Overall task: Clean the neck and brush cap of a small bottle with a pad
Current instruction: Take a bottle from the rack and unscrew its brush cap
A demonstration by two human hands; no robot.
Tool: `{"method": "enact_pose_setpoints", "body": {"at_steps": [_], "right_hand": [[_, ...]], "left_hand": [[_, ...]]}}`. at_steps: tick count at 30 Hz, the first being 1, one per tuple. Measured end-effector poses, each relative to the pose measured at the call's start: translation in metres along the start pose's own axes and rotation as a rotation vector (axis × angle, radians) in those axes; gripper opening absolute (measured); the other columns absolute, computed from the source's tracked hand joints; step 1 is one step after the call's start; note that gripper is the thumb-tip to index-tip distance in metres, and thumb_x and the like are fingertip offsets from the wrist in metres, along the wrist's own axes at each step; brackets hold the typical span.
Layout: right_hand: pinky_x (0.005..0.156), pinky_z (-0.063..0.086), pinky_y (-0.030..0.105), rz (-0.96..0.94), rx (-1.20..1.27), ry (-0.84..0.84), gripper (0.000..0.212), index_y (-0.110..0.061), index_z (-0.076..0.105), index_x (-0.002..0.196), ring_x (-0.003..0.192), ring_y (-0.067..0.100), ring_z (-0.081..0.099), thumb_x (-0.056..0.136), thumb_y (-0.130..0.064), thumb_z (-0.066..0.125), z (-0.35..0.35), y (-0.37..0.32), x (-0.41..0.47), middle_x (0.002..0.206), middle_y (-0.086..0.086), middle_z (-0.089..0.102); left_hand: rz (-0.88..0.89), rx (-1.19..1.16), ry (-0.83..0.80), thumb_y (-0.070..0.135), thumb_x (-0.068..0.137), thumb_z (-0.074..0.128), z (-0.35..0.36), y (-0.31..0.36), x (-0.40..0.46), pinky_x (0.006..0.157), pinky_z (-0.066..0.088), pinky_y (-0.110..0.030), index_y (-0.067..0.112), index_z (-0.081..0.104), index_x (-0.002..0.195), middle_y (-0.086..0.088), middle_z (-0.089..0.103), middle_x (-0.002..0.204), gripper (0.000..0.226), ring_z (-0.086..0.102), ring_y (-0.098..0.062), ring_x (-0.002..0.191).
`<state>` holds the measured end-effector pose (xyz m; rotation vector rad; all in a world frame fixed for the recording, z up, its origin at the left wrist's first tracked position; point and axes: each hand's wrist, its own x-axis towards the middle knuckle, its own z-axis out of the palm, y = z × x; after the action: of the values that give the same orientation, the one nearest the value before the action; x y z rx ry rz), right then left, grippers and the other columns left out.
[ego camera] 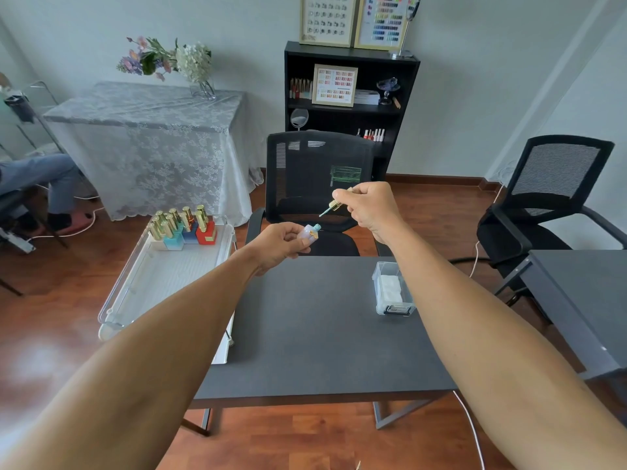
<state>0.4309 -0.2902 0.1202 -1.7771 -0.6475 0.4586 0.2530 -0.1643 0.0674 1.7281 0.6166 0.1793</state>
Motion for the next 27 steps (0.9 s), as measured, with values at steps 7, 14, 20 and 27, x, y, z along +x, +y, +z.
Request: {"method": "enact_pose_setpoints", "body": {"at_steps": [7, 14, 20, 27], "right_hand": [[0.058, 0.044, 0.035, -0.06, -0.15, 0.122, 0.045, -0.001, 0.076, 0.066, 0.058, 0.019, 0.053, 0.082, -0.043, 0.083, 0.007, 0.0, 0.003, 0.059, 0.011, 0.062], [0.061, 0.047, 0.037, -0.052, -0.196, 0.132, 0.043, -0.004, 0.079, 0.069, 0.061, 0.017, 0.058, 0.084, -0.044, 0.081, 0.009, 0.001, 0.004, 0.068, 0.014, 0.073], [0.061, 0.051, 0.036, -0.037, -0.216, 0.129, 0.045, -0.004, 0.079, 0.07, 0.064, 0.019, 0.063, 0.082, -0.047, 0.081, 0.012, 0.002, 0.006, 0.07, 0.012, 0.074], [0.062, 0.052, 0.038, -0.051, -0.237, 0.129, 0.045, -0.005, 0.079, 0.07, 0.064, 0.021, 0.063, 0.085, -0.048, 0.08, 0.013, 0.003, 0.007, 0.067, 0.012, 0.072]], "left_hand": [[-0.008, 0.006, 0.008, 0.02, 0.101, 0.07, 0.0, 0.004, 0.001, 0.089, 0.052, -0.033, 0.003, 0.064, 0.131, -0.017, 0.071, 0.127, 0.035, 0.07, -0.029, 0.12], [0.002, -0.012, 0.005, 0.023, 0.1, 0.071, -0.001, 0.004, 0.001, 0.089, 0.053, -0.032, 0.009, 0.065, 0.124, -0.012, 0.073, 0.123, 0.028, 0.071, -0.026, 0.118], [-0.007, -0.003, 0.007, 0.023, 0.1, 0.07, -0.001, 0.006, 0.003, 0.089, 0.054, -0.031, 0.007, 0.064, 0.127, -0.012, 0.072, 0.123, 0.032, 0.071, -0.026, 0.117], [-0.008, -0.007, -0.007, 0.021, 0.1, 0.071, -0.001, 0.01, 0.004, 0.092, 0.054, -0.032, 0.007, 0.064, 0.128, -0.014, 0.072, 0.126, 0.032, 0.07, -0.026, 0.119]]}}
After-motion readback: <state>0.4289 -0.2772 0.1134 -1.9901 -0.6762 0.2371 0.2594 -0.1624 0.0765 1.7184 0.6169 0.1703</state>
